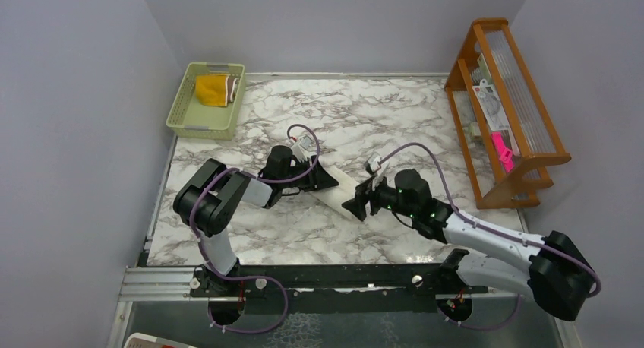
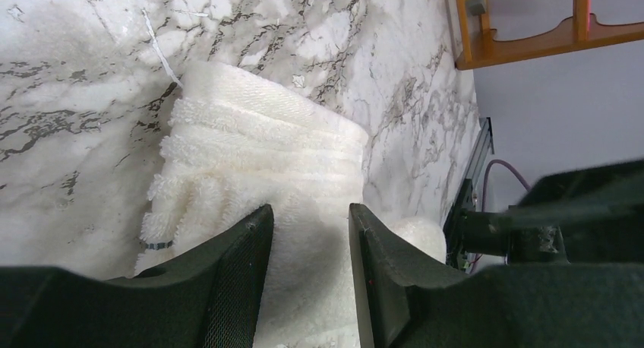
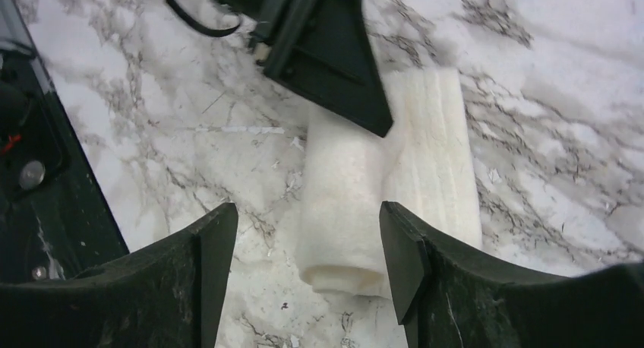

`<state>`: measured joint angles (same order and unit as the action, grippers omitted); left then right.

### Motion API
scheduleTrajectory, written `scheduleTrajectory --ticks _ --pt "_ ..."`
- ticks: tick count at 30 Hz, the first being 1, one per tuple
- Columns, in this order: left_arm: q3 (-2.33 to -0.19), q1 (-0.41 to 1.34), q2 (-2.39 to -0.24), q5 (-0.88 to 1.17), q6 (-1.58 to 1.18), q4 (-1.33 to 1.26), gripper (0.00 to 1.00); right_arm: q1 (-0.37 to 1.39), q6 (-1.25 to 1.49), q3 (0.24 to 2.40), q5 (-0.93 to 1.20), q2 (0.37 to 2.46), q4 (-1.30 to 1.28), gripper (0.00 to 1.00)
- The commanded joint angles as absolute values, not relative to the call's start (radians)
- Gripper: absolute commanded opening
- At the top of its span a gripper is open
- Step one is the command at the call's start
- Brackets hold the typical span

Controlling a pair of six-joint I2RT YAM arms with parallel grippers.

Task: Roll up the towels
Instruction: Roll the towel at the center of the board.

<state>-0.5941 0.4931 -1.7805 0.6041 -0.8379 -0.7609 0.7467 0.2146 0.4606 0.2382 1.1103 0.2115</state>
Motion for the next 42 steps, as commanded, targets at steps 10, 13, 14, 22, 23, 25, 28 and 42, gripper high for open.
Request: scheduleTrajectory --ticks 10,13,14,22,23,25,28,42 --pt "-0.576 0.497 -1.862 0.553 -0.764 -0.662 0.45 1.147 -0.310 0.620 -0.319 1.393 0.038 0.69" --pt "-0.583 0.495 -1.867 0.565 -0.759 -0.661 0.45 1.189 -0.340 0.652 -0.438 1.484 0.031 0.69" --pt "-0.586 0.495 -1.868 0.571 -0.756 -0.660 0.45 1.210 -0.349 0.657 -0.472 1.507 0.035 0.68" --pt "-0.618 0.496 -1.866 0.588 -0.716 -0.602 0.45 1.256 -0.315 0.691 -0.714 1.635 0.011 0.67" --pt "-0.624 0.495 -1.864 0.592 -0.708 -0.590 0.45 1.256 -0.298 0.697 -0.724 1.643 0.004 0.67" --pt "-0.640 0.495 -1.852 0.604 -0.693 -0.563 0.45 1.255 -0.259 0.710 -0.740 1.663 -0.017 0.65" --pt "-0.670 0.495 -1.830 0.617 -0.659 -0.507 0.45 1.238 -0.189 0.744 -0.746 1.696 -0.073 0.60" --pt "-0.784 0.388 -1.713 0.590 -0.649 -0.340 0.50 1.102 -0.005 0.814 -0.421 1.633 -0.179 0.01"
